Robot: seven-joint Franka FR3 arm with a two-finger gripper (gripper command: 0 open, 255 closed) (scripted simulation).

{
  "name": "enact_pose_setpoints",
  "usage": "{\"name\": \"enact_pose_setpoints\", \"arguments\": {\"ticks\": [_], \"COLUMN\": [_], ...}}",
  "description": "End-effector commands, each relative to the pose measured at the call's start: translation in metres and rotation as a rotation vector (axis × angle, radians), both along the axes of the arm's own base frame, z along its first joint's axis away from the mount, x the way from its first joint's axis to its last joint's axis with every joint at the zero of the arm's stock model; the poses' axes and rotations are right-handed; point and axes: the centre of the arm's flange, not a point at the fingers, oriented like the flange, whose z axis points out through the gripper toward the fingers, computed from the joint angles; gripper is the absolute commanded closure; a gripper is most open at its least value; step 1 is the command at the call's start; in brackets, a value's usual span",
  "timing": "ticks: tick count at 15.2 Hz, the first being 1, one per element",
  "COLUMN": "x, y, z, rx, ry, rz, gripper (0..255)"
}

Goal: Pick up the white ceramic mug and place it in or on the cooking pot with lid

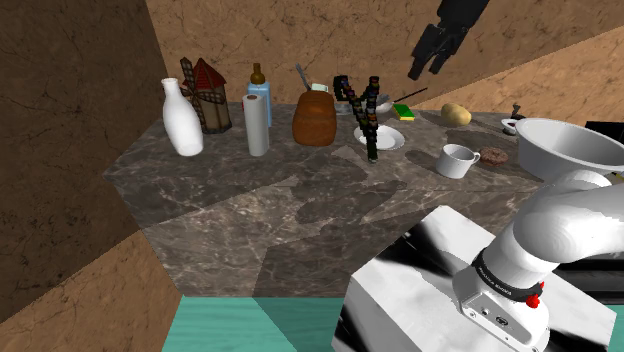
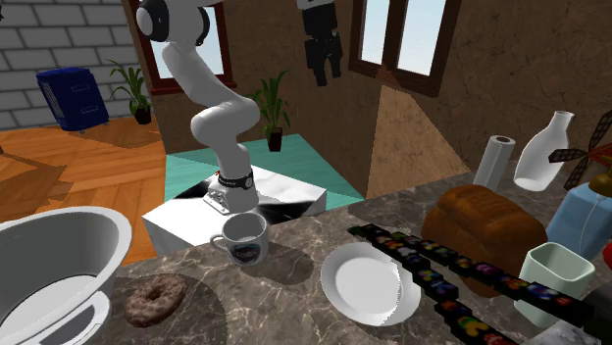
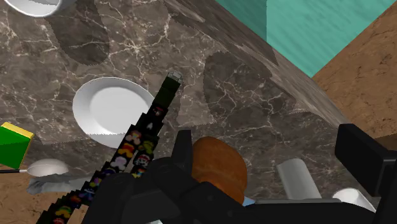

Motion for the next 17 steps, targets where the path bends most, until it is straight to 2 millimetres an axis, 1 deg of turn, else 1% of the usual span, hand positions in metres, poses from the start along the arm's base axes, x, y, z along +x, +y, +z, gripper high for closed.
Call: {"name": "enact_pose_setpoints", "arguments": {"ticks": [1, 9, 17], "x": [0.0, -0.006, -0.017], "y": [0.0, -0.062, -0.126], "z": [0.0, -0.079, -0.157], "rx": [0.0, -0.029, -0.057], "ry": [0.0, 0.045, 0.09], "rz": [0.0, -0.014, -0.027], "gripper": [0, 0, 0]}}
